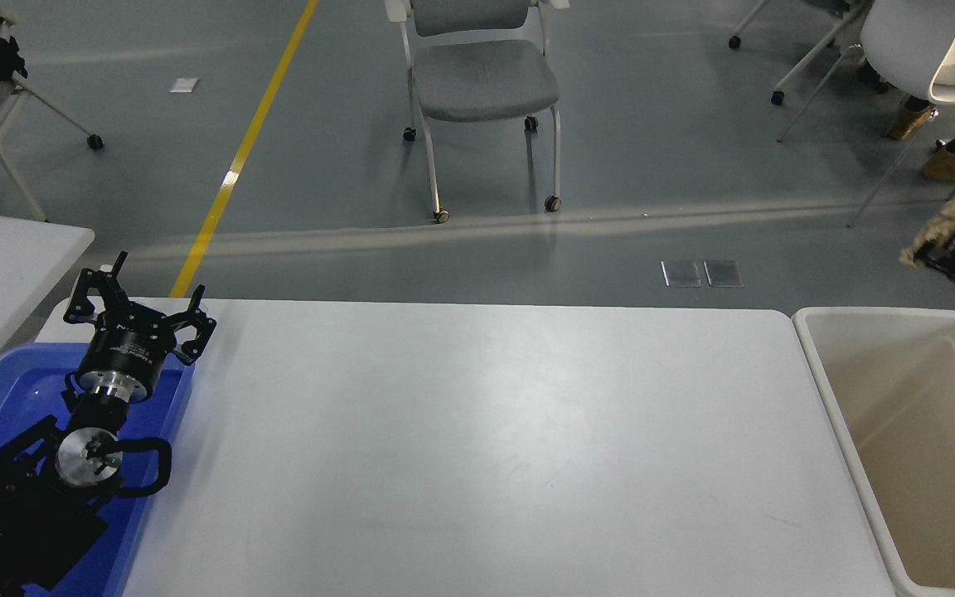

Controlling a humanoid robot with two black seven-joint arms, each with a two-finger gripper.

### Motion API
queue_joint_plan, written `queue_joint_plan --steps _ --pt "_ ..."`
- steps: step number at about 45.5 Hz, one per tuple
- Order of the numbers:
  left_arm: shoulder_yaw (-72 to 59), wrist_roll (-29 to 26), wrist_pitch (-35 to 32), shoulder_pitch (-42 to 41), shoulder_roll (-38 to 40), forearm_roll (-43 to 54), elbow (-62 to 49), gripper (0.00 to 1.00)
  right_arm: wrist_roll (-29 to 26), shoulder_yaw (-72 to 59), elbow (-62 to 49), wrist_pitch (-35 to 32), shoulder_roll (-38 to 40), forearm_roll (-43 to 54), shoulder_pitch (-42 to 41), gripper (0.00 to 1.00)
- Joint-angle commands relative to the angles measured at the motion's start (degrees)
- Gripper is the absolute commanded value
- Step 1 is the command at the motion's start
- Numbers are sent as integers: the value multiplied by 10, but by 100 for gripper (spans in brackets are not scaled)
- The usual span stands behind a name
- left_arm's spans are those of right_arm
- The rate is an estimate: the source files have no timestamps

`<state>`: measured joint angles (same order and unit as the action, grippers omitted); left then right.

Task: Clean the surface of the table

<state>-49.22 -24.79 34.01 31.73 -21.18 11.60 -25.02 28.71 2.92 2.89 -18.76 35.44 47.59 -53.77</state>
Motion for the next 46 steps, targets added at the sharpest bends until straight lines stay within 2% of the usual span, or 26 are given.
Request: queue_joint_plan --steps 1,19,30,46 --pt "0 0 0 0 0 0 0 100 -1 -30 -42 2 2 -23 52 0" --pt "0 0 0 0 0 0 1 100 -25 -95 -44 25 -1 -31 119 0" --pt "0 0 0 0 0 0 1 100 -73 -98 -45 55 -34 -37 139 0" --pt "0 0 0 0 0 0 1 100 -117 -99 -46 58 -88 -103 158 0"
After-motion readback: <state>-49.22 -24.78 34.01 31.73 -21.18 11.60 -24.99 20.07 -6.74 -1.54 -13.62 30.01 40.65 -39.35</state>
